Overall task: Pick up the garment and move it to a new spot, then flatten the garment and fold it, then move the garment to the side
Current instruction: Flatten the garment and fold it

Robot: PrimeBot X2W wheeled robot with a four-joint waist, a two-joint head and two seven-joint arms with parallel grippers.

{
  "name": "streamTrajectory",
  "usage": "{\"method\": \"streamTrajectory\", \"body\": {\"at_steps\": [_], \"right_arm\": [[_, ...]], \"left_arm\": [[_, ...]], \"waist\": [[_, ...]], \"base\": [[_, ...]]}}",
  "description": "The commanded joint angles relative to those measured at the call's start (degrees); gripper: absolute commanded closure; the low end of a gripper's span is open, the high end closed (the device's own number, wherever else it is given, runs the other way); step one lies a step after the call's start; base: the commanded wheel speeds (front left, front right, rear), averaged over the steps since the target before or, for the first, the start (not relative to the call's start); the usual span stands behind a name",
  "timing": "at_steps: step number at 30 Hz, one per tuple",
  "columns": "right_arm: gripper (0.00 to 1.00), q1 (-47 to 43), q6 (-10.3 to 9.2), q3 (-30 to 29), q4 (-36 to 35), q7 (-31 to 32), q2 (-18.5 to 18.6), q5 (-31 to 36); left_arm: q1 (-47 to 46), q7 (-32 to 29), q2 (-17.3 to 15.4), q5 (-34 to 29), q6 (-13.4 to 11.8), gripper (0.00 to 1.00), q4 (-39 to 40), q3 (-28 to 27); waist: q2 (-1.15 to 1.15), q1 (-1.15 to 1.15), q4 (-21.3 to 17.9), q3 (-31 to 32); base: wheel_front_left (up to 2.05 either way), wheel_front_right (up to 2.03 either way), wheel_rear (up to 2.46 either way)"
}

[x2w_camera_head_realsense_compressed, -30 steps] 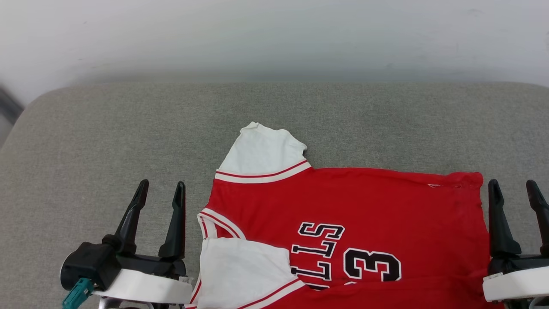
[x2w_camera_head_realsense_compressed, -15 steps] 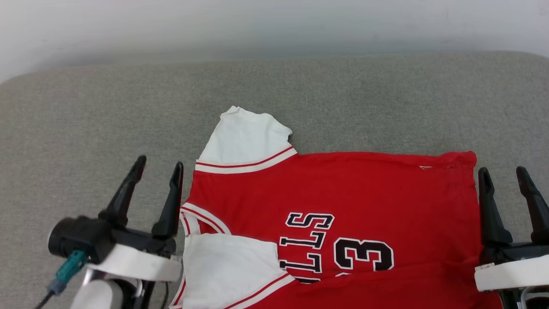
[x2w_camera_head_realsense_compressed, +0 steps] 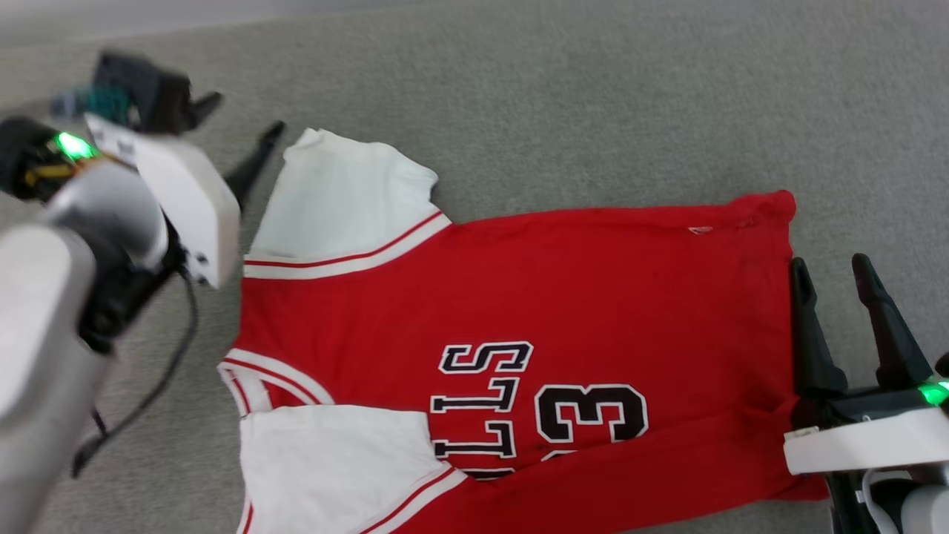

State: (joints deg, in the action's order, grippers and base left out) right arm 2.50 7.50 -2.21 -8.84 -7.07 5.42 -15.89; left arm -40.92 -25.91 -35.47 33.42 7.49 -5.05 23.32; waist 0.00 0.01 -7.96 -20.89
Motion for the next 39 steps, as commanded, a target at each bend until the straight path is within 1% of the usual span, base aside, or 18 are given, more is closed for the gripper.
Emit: {"method": "streamTrajectory", "body": {"at_steps": [1,3,6,8,11,13,16,20,24,25,26,27,28,34,36,39], "right_arm": [[0.0,1.0,-0.03,0.2,0.3,-0.3,-0.3,-0.3],[0.0,1.6,-0.03,0.9,1.0,-0.8,-0.5,-0.3],[0.0,2.3,-0.03,1.8,2.3,-1.4,-1.0,-0.7],[0.0,2.8,-0.03,2.7,3.2,-1.6,-1.3,-1.3],[0.0,3.4,-0.03,3.9,4.6,-2.3,-1.5,-1.7],[0.0,4.0,-0.03,4.5,5.2,-2.8,-1.7,-1.8],[0.0,4.4,-0.03,5.2,6.3,-2.8,-2.0,-2.6],[0.0,5.2,-0.03,6.3,7.1,-3.4,-2.2,-3.0],[0.0,5.0,-0.03,6.7,7.7,-3.6,-2.3,-3.3],[0.0,4.9,-0.03,6.9,7.9,-3.5,-2.4,-3.0],[0.0,4.8,-0.03,7.0,7.9,-3.4,-2.4,-2.9],[0.0,4.7,-0.03,7.1,8.0,-3.3,-2.4,-2.7],[0.0,4.7,-0.03,7.1,8.0,-3.2,-2.4,-2.7],[0.0,5.0,-0.03,6.1,7.9,-2.1,-1.8,-2.0],[0.0,4.7,-0.03,6.0,7.9,-0.6,-0.7,-1.5],[0.0,4.5,-0.03,6.6,7.0,3.0,1.9,-1.5]], "left_arm": [[-2.1,-2.5,-1.2,1.2,-0.1,0.0,-0.6,1.3],[-6.5,-9.1,-3.1,3.9,-0.1,0.0,-2.6,3.3],[-11.5,-19.3,-4.4,7.7,-0.1,0.0,-6.0,4.7],[-14.2,-24.0,-4.8,9.1,-0.1,0.0,-7.5,5.0],[-16.2,-29.3,-4.3,11.0,-0.7,0.0,-9.5,5.4],[-17.3,-31.7,-4.6,11.6,-1.0,0.0,-10.5,5.5],[-17.4,-33.8,-4.6,12.0,-2.4,0.0,-12.1,5.6],[-16.5,-34.4,-5.4,11.8,-3.8,0.0,-13.8,5.4],[-15.4,-34.6,-6.6,10.7,-4.5,0.0,-15.3,6.0],[-14.8,-35.4,-6.7,10.9,-4.5,0.02,-15.7,6.4],[-14.2,-36.0,-6.7,11.3,-4.3,0.34,-15.9,6.7],[-13.9,-36.2,-6.6,11.6,-4.1,0.74,-15.8,6.8],[-13.8,-35.6,-6.2,12.1,-4.1,1.0,-15.7,6.5],[-13.0,-31.1,-5.1,12.6,-3.2,1.0,-15.5,5.9],[-12.8,-29.5,-4.3,13.1,-2.9,1.0,-15.4,5.4],[-12.5,-26.9,-4.3,13.0,-2.3,1.0,-15.0,5.3]], "waist": [[0.0,-0.01,-1.8,-2.0],[0.0,-0.01,-2.7,-3.0],[0.0,-0.01,-4.2,-4.2],[0.0,-0.01,-5.2,-5.2],[0.0,-0.01,-6.5,-6.3],[0.0,-0.01,-7.3,-7.0],[0.0,-0.01,-8.5,-7.9],[0.0,-0.01,-10.1,-8.7],[0.0,-0.01,-11.2,-9.1],[0.0,-0.01,-11.4,-9.2],[0.0,-0.01,-11.5,-9.2],[0.0,-0.01,-11.6,-9.3],[0.0,-0.01,-11.6,-9.4],[0.0,-0.01,-10.5,-8.2],[0.0,-0.01,-9.7,-6.9],[0.0,-0.01,-8.5,-4.7]], "base": [[0.0,0.0,0.0],[0.0,0.0,0.0],[0.0,0.0,0.0],[0.0,0.0,0.0],[0.0,0.0,0.0],[0.0,0.0,0.0],[0.0,0.0,0.0],[0.0,0.0,0.0],[0.0,0.0,0.0],[0.0,0.0,0.0],[0.0,0.0,0.0],[0.0,0.0,0.0],[0.0,0.0,0.0],[0.0,0.0,0.0],[0.0,0.0,0.0],[0.0,0.0,0.0]]}}
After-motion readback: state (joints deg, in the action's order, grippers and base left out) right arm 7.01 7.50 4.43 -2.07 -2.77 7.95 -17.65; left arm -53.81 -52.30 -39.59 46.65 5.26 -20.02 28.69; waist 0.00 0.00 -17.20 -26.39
